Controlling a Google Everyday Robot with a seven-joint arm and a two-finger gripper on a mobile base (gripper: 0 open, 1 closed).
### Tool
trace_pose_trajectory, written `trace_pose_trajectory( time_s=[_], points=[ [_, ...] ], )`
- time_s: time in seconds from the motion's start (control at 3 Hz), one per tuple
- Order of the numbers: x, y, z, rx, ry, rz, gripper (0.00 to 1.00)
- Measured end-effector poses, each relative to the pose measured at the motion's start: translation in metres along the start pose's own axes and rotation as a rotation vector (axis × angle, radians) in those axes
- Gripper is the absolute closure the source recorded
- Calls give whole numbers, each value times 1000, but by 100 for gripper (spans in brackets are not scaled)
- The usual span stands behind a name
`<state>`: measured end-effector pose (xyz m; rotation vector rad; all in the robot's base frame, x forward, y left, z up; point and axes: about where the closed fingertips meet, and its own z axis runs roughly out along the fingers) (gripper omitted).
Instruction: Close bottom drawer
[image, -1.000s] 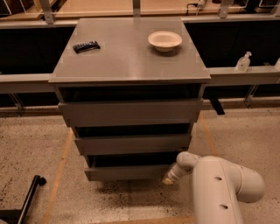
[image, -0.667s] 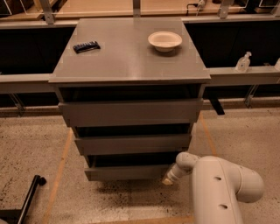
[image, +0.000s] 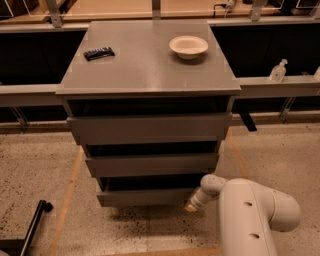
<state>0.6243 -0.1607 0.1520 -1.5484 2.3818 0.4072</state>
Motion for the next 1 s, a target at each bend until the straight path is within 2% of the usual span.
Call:
trace_pose_trajectory(
  time_s=[0.33, 0.67, 1.0],
  points=[
    [0, 2, 2, -4, 1, 0, 11],
    [-7, -14, 11, 26, 4, -25, 0],
    [-7, -14, 11, 26, 4, -25, 0]
  ],
)
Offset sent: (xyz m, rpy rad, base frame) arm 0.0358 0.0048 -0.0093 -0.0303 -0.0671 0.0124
